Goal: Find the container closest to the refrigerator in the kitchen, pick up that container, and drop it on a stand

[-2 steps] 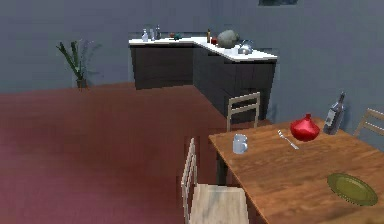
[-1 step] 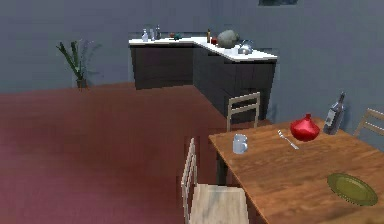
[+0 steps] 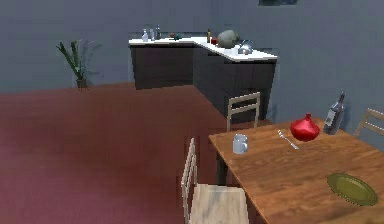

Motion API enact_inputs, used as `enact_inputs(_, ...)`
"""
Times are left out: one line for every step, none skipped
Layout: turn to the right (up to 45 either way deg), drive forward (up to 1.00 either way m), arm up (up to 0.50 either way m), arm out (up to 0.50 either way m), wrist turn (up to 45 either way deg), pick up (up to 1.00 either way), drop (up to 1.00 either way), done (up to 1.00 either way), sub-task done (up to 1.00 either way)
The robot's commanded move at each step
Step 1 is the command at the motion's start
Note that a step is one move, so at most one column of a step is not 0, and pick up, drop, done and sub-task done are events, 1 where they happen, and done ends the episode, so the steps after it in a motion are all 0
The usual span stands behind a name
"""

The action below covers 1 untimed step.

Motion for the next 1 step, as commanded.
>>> enact_inputs(0.0,0.00,0.00,0.00,-45.0,0.00,0.00,0.00,0.00)
